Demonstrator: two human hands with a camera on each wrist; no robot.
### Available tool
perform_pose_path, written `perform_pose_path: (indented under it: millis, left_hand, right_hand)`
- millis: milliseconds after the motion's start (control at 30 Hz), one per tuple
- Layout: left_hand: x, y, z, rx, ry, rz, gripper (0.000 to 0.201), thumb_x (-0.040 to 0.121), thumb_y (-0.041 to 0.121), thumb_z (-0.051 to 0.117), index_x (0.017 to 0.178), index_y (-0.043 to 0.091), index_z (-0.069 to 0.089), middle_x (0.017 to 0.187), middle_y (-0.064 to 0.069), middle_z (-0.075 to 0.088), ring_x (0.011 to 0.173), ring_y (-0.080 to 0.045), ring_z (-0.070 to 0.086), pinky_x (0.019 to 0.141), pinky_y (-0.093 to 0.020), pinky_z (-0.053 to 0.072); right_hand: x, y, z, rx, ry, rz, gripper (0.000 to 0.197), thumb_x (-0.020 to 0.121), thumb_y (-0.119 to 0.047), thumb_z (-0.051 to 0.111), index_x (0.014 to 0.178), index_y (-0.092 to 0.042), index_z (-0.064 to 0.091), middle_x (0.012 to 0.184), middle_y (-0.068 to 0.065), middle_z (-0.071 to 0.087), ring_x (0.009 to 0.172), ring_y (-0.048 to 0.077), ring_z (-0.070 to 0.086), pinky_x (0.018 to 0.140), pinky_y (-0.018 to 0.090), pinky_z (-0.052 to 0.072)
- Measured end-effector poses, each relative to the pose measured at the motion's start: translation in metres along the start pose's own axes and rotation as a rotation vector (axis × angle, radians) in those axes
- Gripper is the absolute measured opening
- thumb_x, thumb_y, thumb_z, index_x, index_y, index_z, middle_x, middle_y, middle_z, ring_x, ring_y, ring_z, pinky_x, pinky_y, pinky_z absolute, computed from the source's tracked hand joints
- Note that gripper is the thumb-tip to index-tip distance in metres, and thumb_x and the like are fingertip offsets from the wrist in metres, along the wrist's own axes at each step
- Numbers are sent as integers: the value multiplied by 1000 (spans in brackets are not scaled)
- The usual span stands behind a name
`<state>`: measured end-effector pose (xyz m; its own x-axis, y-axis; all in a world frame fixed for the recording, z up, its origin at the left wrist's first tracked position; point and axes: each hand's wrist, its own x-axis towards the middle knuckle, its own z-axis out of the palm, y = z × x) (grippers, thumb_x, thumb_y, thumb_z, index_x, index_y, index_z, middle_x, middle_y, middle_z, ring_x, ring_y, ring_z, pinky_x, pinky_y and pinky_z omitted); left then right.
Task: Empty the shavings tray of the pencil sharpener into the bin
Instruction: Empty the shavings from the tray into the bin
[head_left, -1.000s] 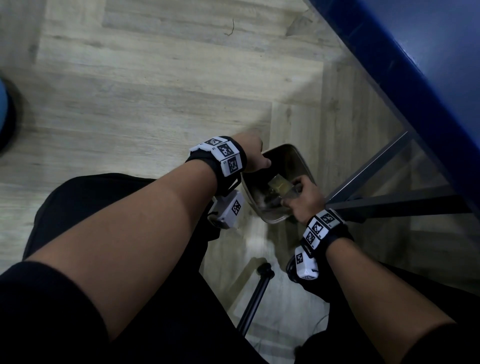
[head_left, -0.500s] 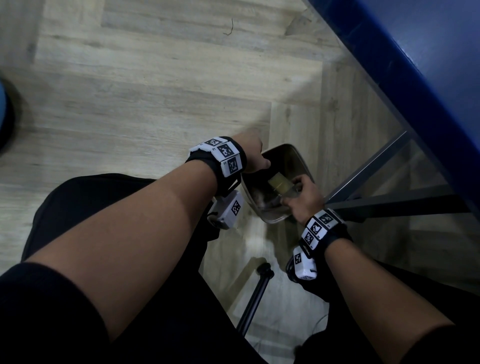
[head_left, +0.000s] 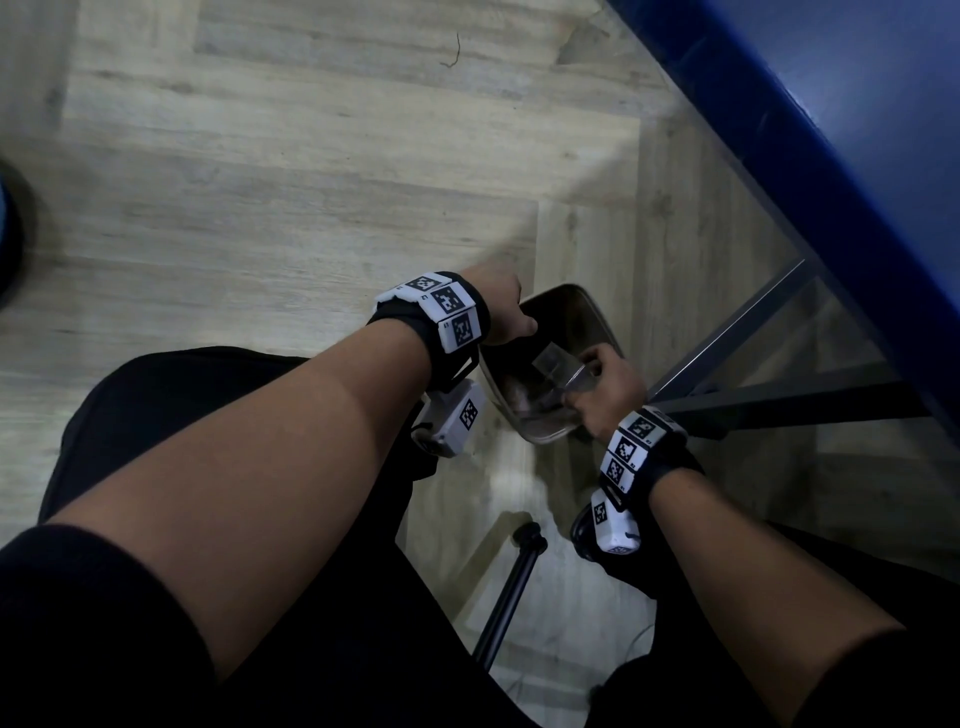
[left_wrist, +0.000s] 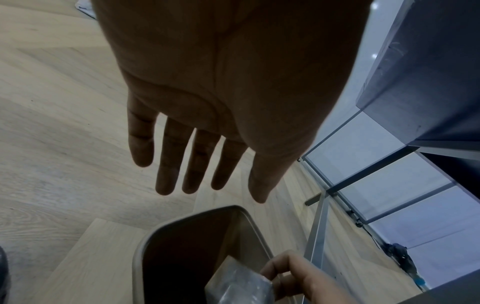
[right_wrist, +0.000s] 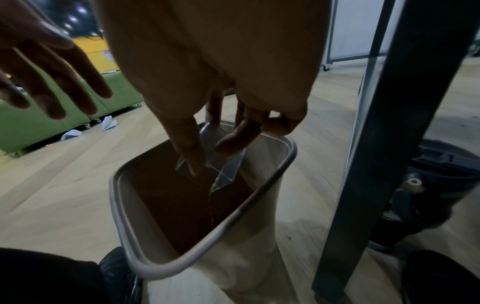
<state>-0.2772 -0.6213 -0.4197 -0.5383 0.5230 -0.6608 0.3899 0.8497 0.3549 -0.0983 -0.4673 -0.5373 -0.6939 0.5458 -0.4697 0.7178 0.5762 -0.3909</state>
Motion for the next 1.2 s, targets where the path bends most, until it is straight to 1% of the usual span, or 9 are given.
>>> perform_pose_path:
  millis: [267,467,600,667,767,833,933,1033,1200]
  left_hand:
    - [1,1,2,39,-5,3,56,101,50,56,136,8,66,134,-12,66,123,-32,63,86,-32,46]
    - [1,2,2,54,-15,2,55,100,51,56,135,9,67,132,-12,67,122,-33,63,86,-33,47]
    - [1,2,2,44,-17,-5,56,100,51,56,137,10,66,134,-12,67,123,-33,63,89,-34,47]
    - [0,3,1,46,-17,-7,56,100,51,56,137,10,65,133,-13,68,123,-33,63,88,-33,47]
    - [0,4,1,57,-23,-3,56,100,51,56,137,10,66,133,-13,68,122,-32,63,88,-33,47]
    - [-1,5,1,62,-26,-5,56,100,51,56,136,10,66,133,-12,68,122,-32,64,89,-33,48]
    - [-2,5,1,60,-20,-7,55,100,51,56,136,11,66,133,-12,68,123,-32,63,92,-34,49]
    - [-3,6,-1,54,-16,-11,54,101,49,56,137,10,66,133,-12,68,123,-32,63,92,-33,48]
    - [-8,9,-4,67,-22,-19,50,104,45,53,137,10,65,134,-12,68,124,-32,63,90,-32,47]
  right_hand:
    - [3,-2,-6,44,-96,16,56,67,-23,90,117,-23,63,109,3,66,94,25,63,74,28,42]
    - [-6,-7,0,316,-138,104,55,65,-22,94,111,-27,64,96,0,71,90,23,69,77,33,57]
    - [-10,-11,-1,453,-145,141,51,73,-10,93,115,-14,65,92,1,68,77,13,64,57,12,49]
    - [-12,-15,-4,504,-168,157,48,76,-10,92,115,-13,64,91,3,67,68,8,60,47,7,44]
    - [-12,-19,-5,578,-179,191,45,75,-10,93,109,-13,63,86,9,69,44,7,57,42,16,47]
    - [-12,-21,-5,621,-187,203,44,74,-8,93,107,-13,64,82,9,70,40,6,57,44,19,49]
    - [-14,-26,-10,702,-221,224,44,74,-6,93,106,-12,64,81,11,74,42,13,59,48,26,51]
    - [-17,-32,-19,795,-260,243,41,78,-1,89,109,-9,64,82,9,73,40,12,59,42,23,49]
    - [-20,-41,-26,927,-362,274,49,61,-26,97,102,-22,70,91,15,76,59,27,62,48,29,45]
